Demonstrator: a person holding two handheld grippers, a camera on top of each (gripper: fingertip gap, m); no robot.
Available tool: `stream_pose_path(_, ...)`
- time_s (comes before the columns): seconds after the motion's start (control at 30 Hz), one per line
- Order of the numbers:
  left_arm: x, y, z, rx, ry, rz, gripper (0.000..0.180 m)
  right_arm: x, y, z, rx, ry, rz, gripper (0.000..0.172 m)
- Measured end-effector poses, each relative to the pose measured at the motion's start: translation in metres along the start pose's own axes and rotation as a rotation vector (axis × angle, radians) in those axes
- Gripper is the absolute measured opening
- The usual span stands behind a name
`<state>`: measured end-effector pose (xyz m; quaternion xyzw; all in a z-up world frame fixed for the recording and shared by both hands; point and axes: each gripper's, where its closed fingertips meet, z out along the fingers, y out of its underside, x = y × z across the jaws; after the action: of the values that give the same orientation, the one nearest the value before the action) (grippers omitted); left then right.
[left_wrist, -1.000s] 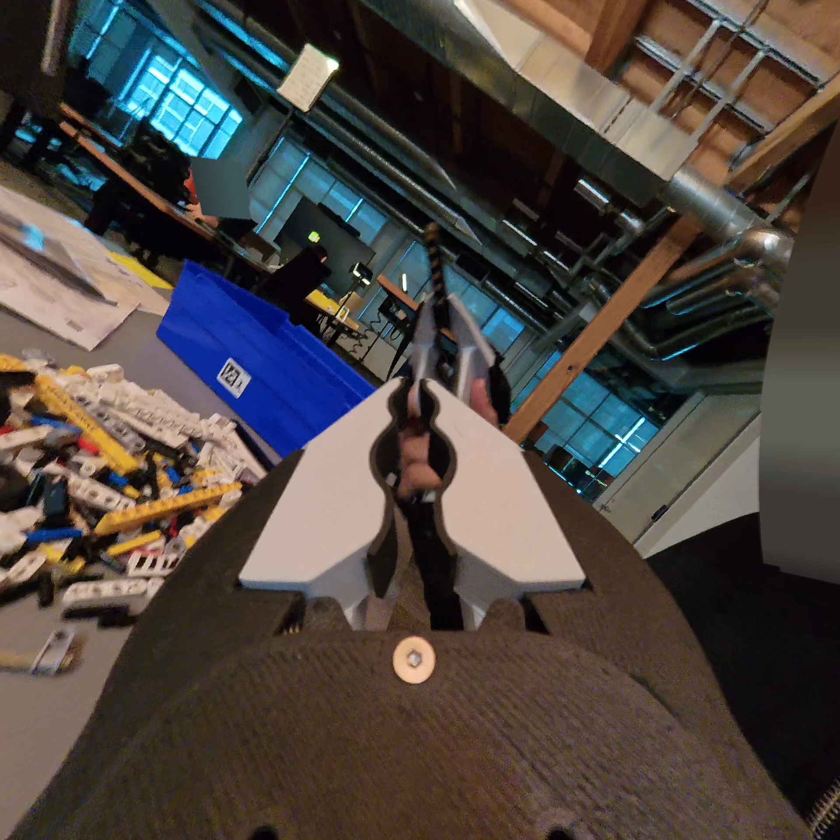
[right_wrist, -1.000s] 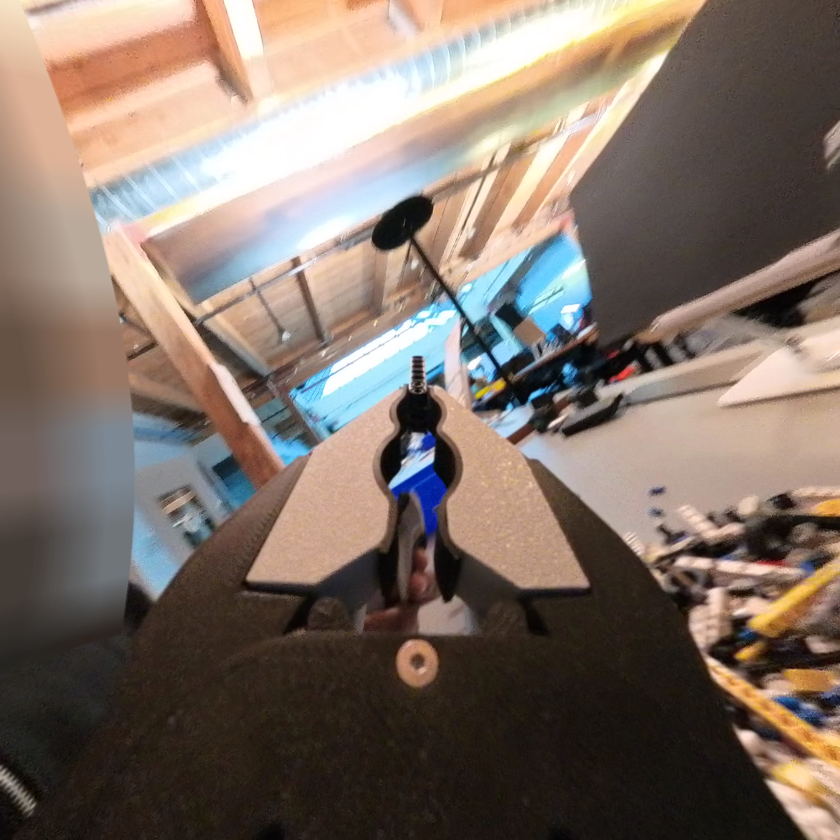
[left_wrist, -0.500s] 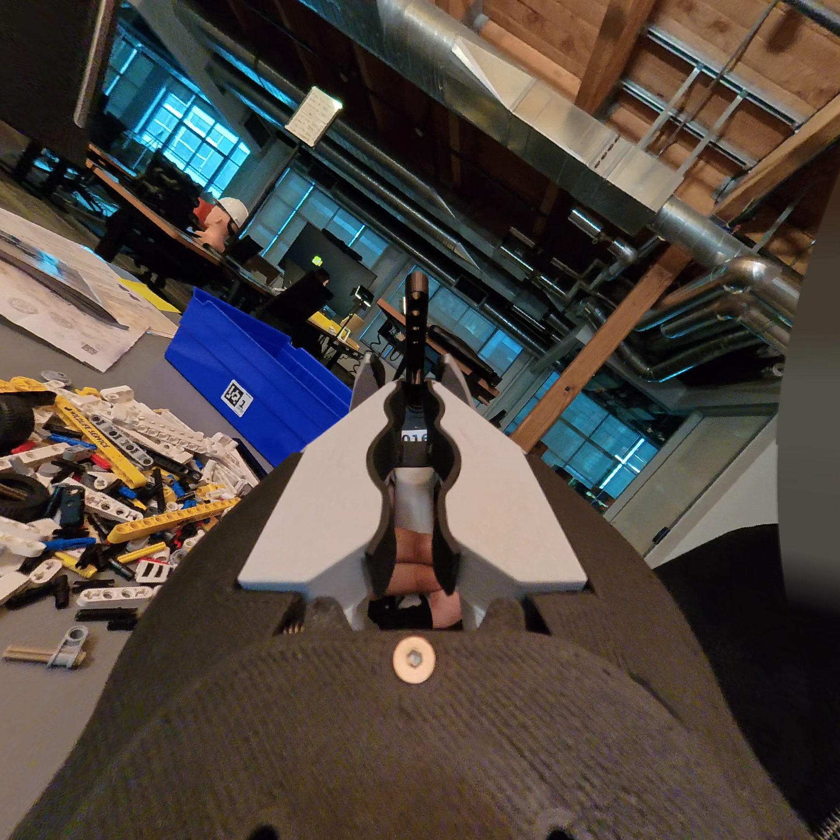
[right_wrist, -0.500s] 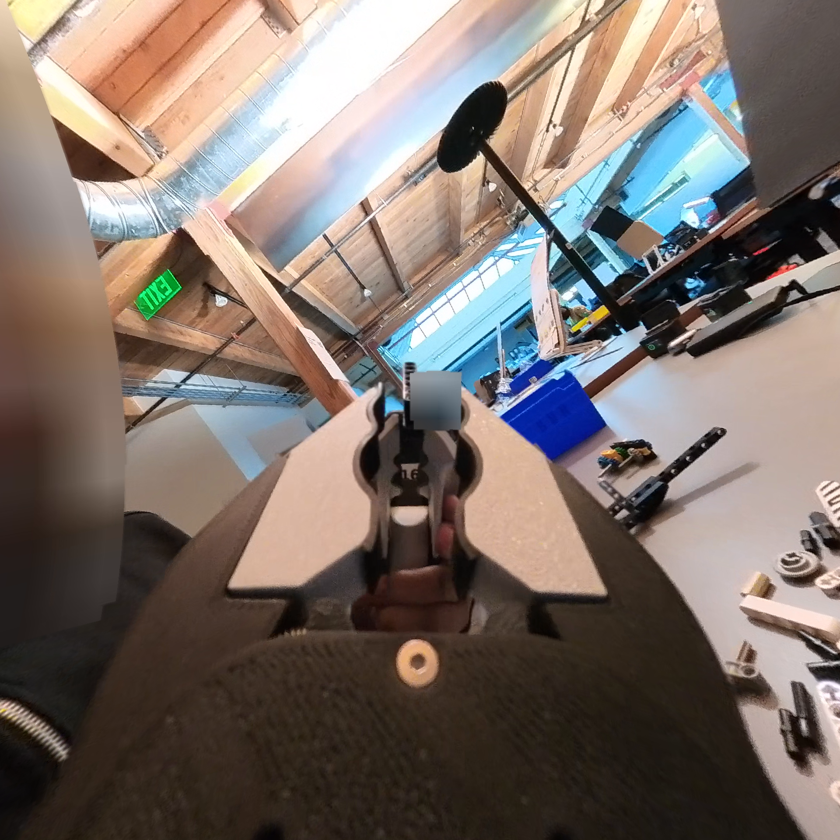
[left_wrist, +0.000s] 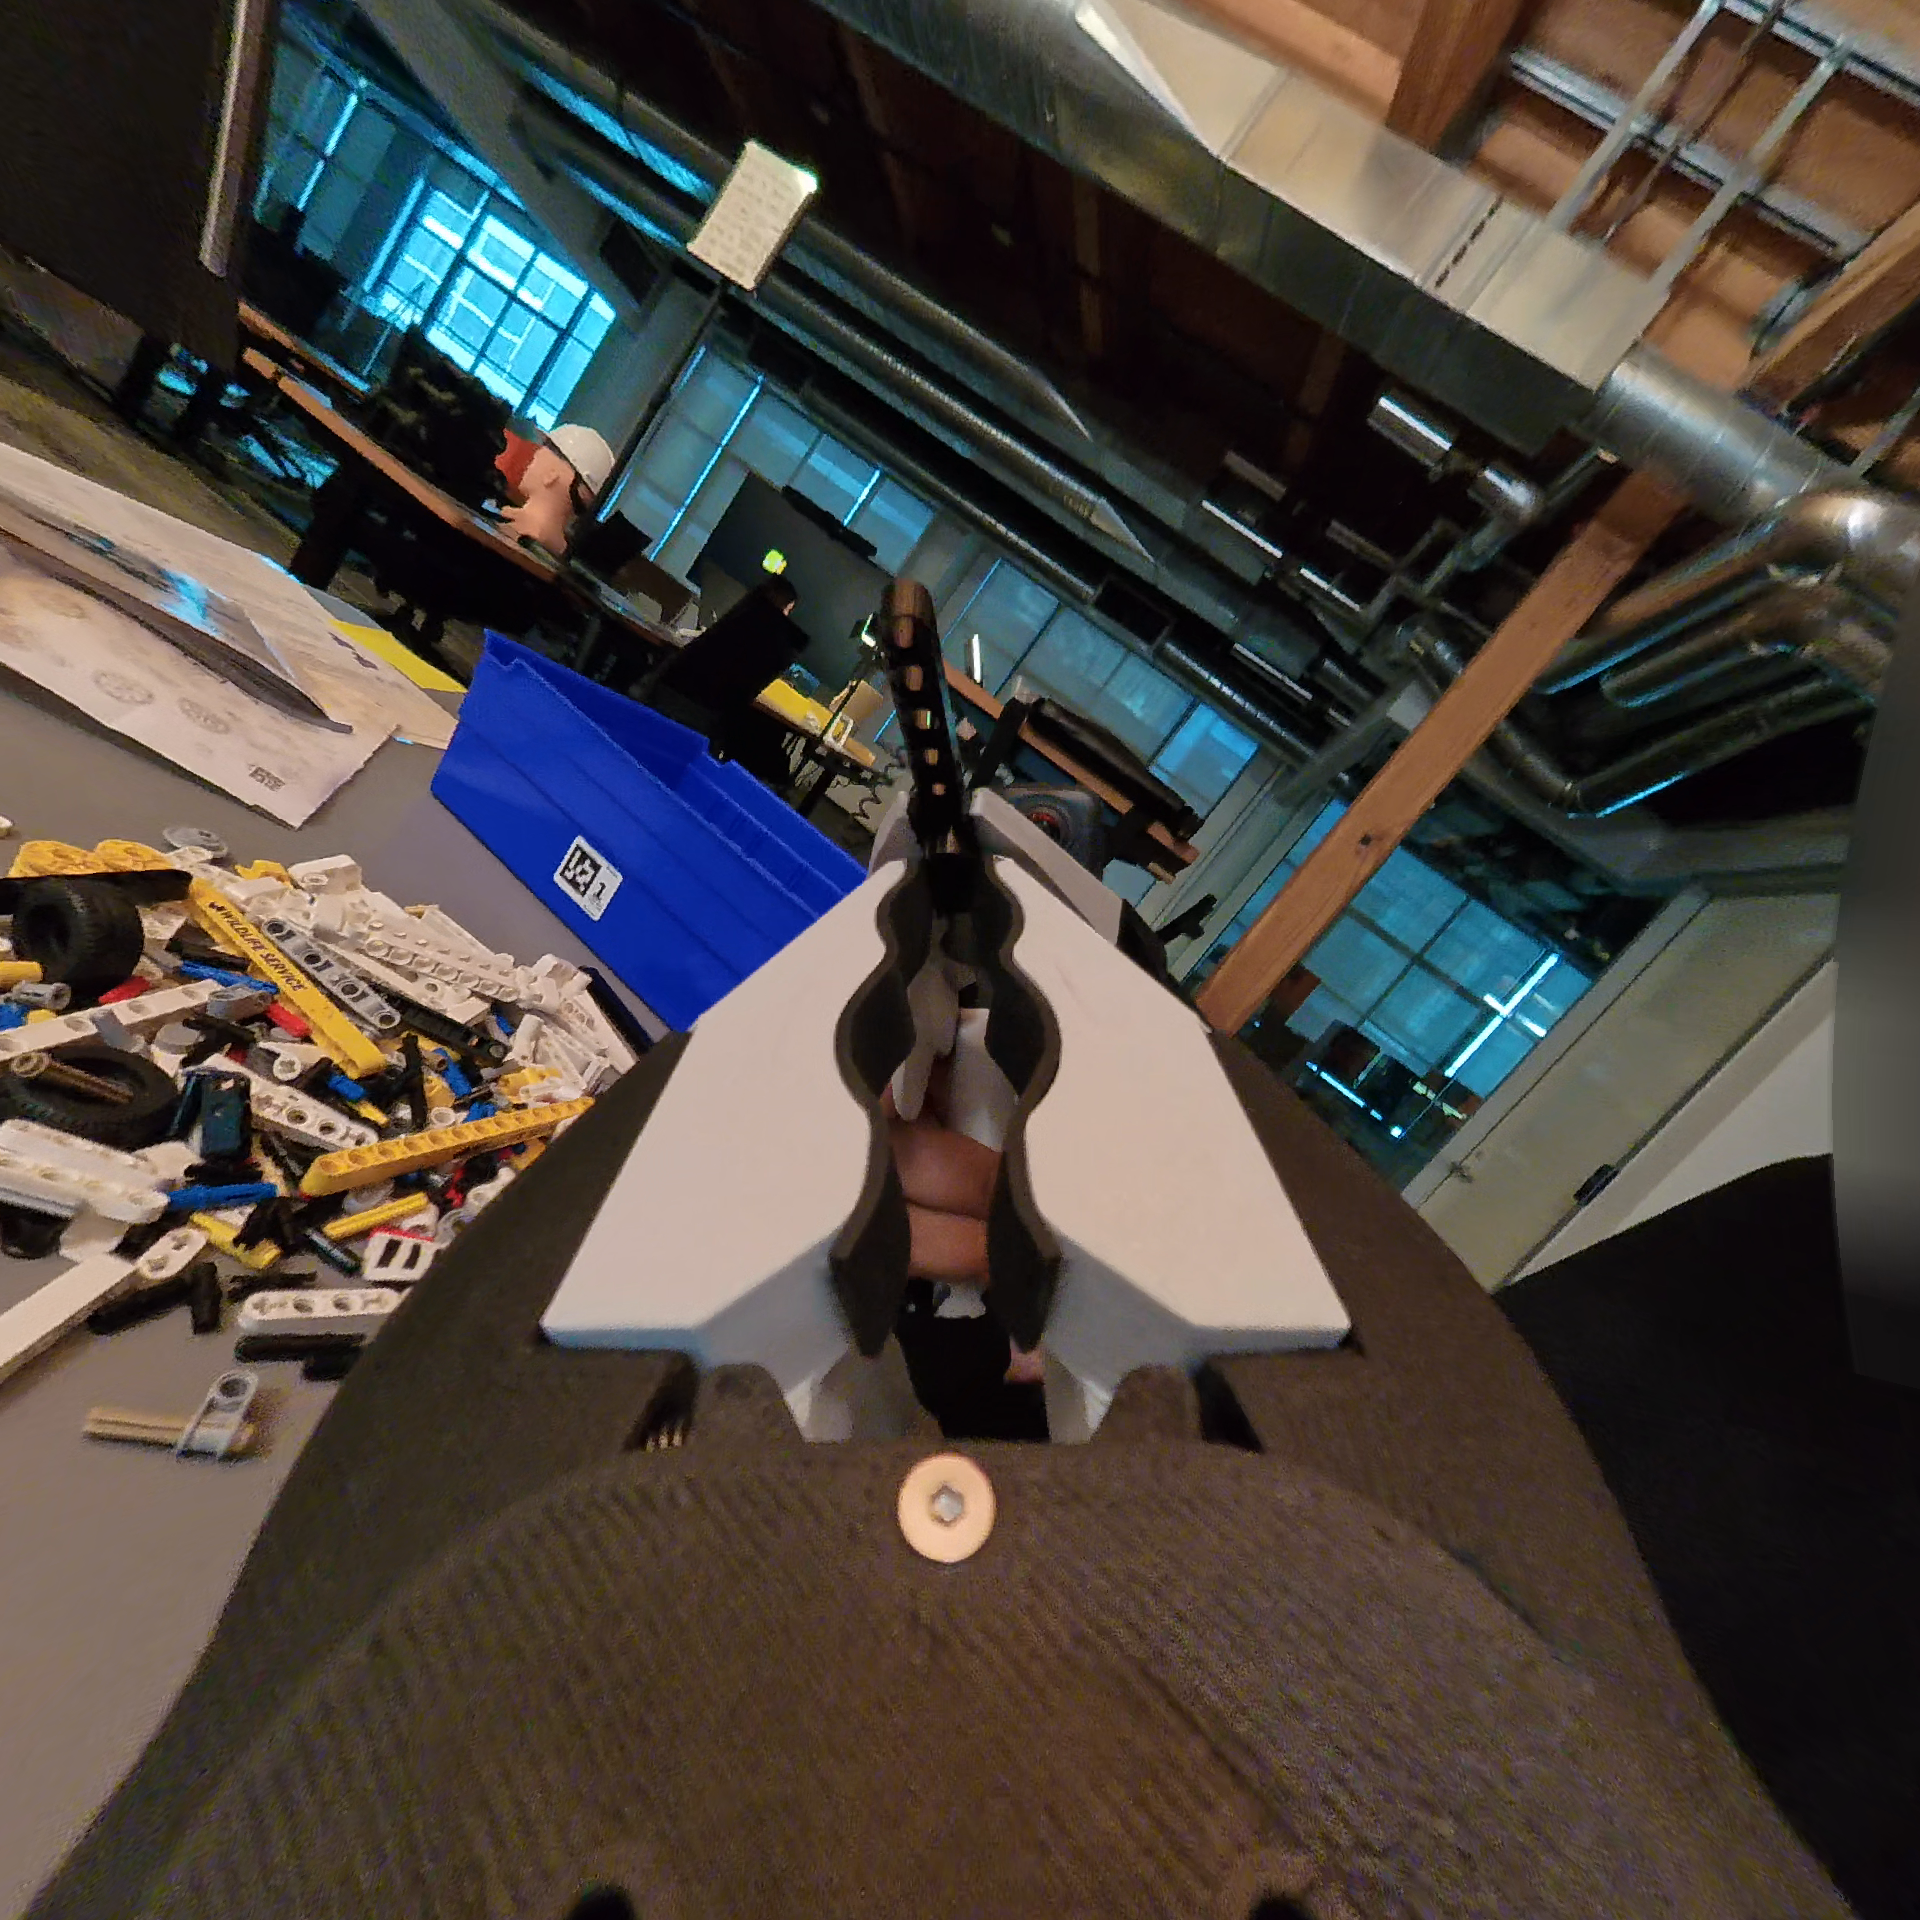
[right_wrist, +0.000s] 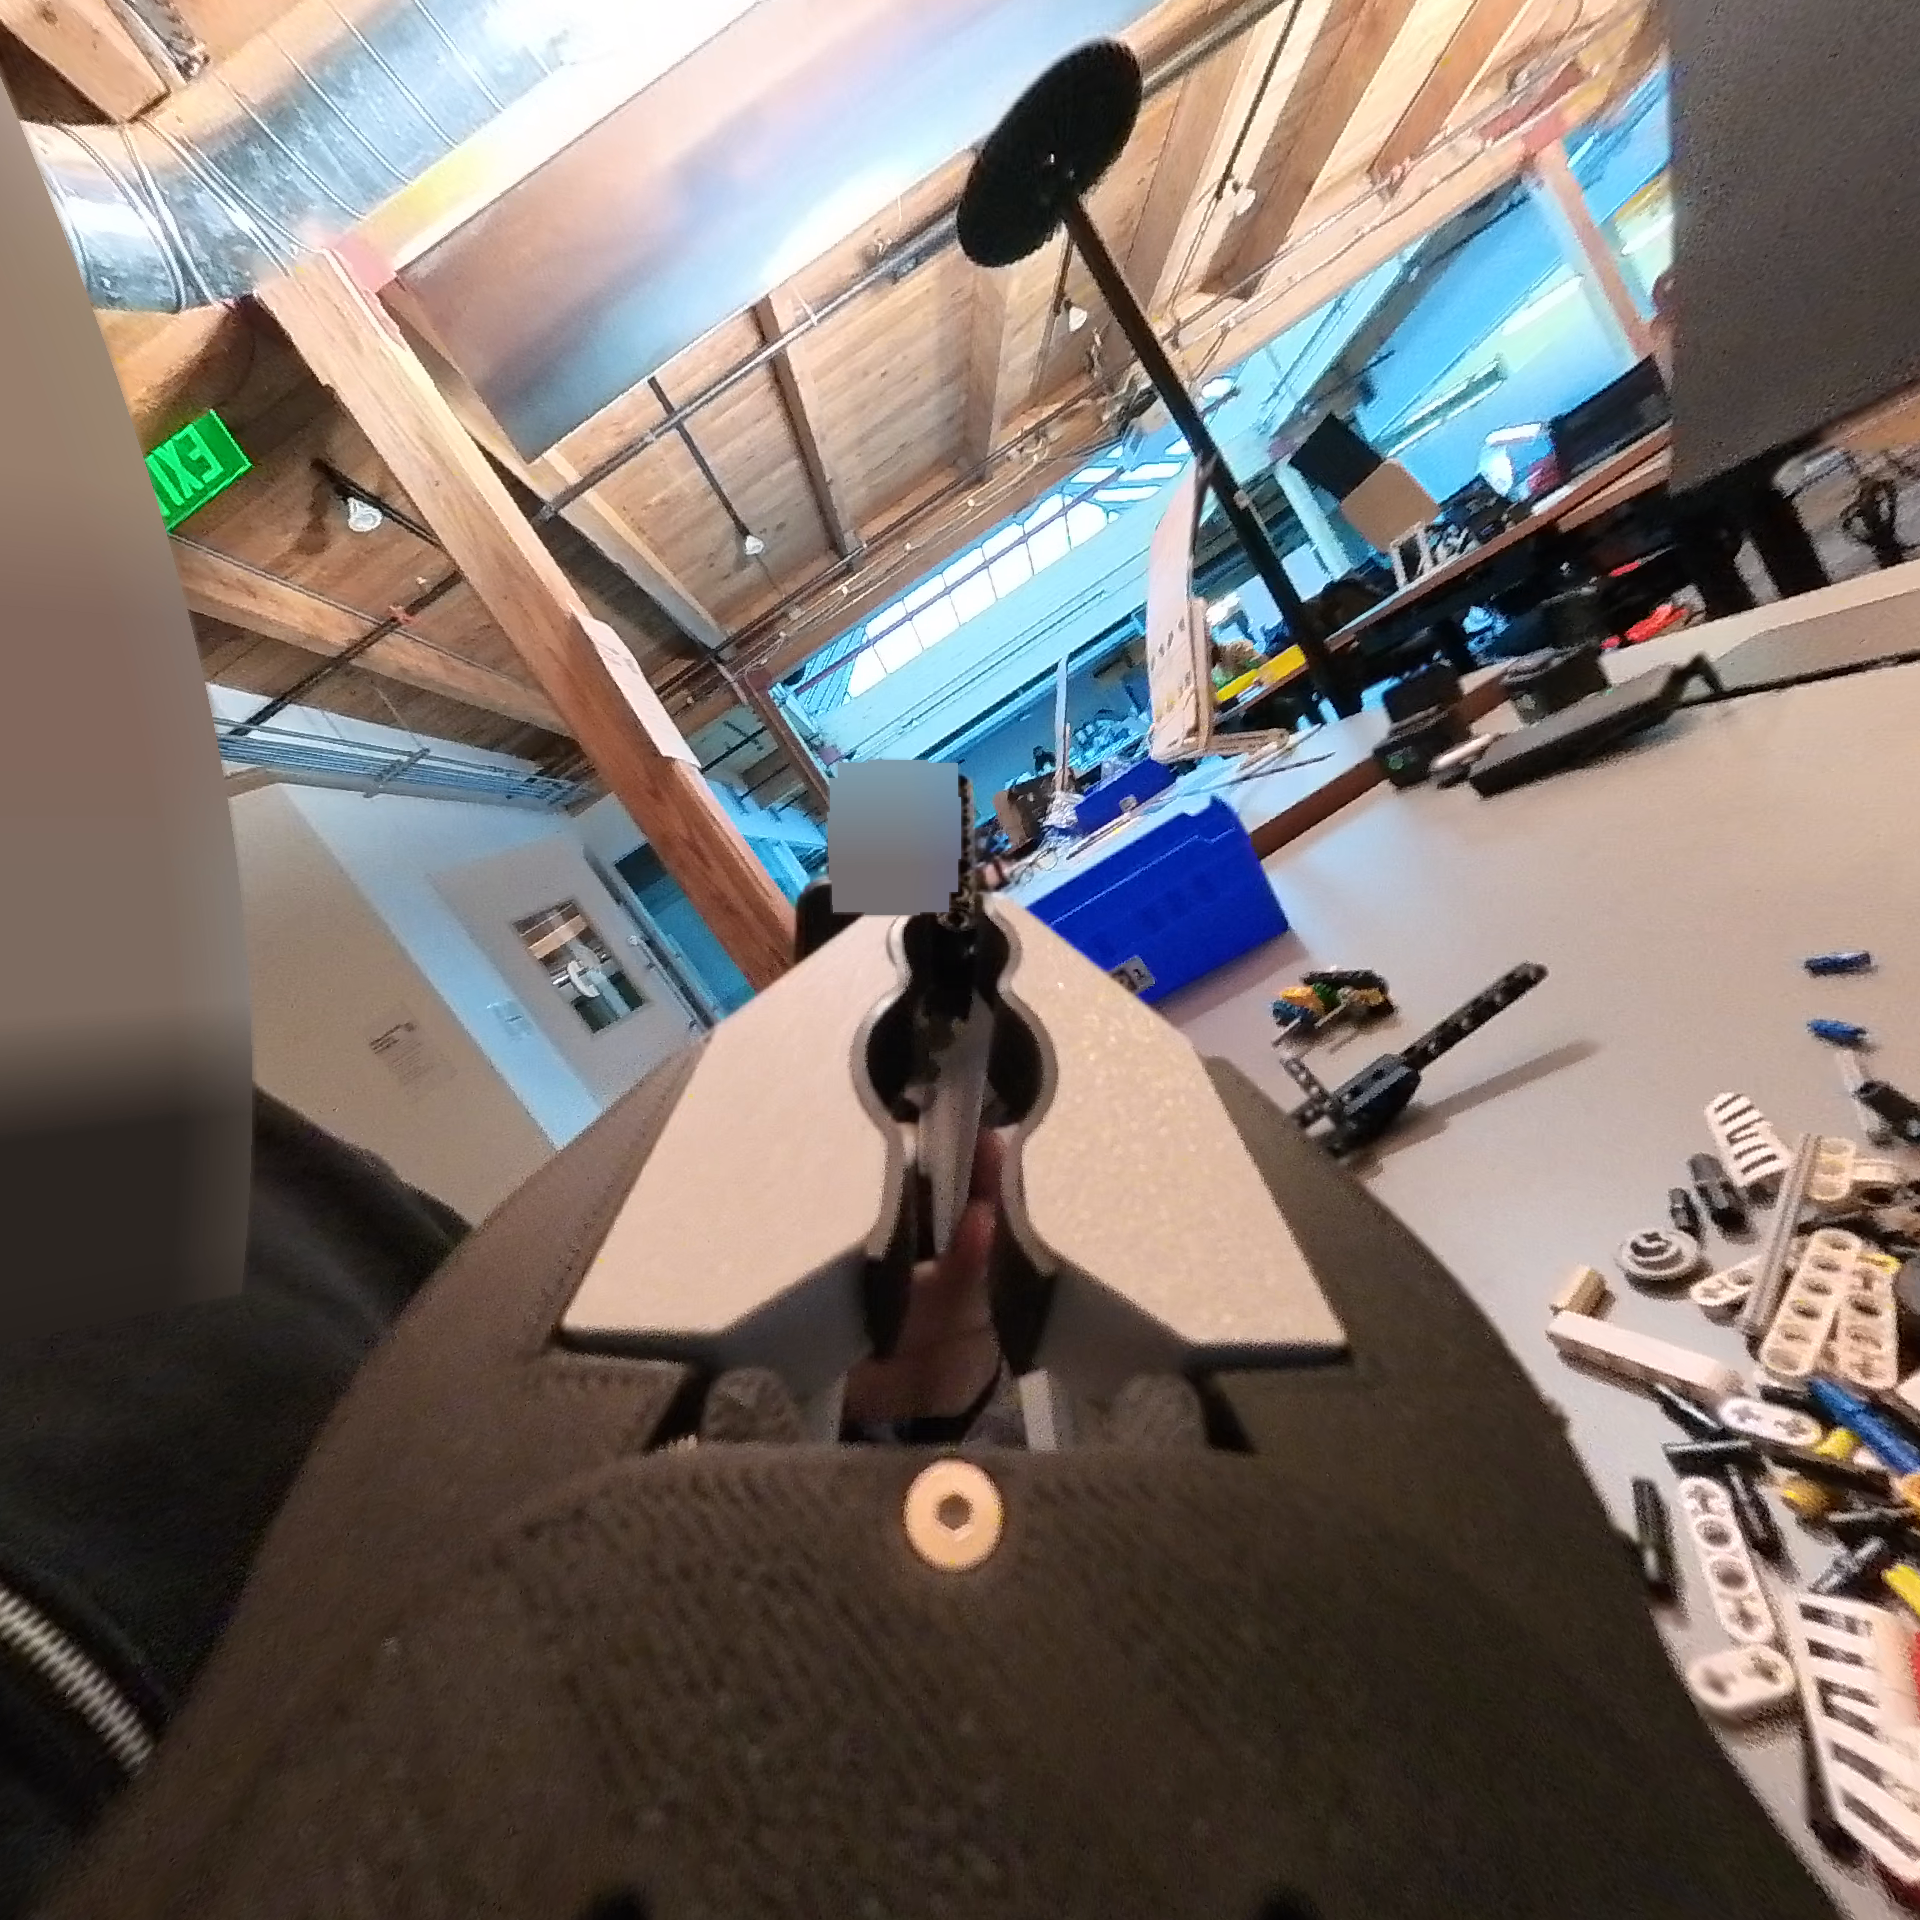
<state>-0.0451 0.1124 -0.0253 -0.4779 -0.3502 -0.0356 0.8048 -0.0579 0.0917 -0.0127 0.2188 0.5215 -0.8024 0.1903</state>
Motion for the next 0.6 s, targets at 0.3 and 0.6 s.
stream_pose_path(0.3,0.015,-0.003,-0.004,0.023,0.083,-0.085,0.007,-0.01,-0.052,-0.026,0.325,-0.018,0.058,0.004)
stream_pose_path(0.6,-0.012,-0.016,-0.032,0.094,0.008,-0.113,0.008,0.016,-0.039,-0.045,-0.051,0.213,-0.166,0.004)
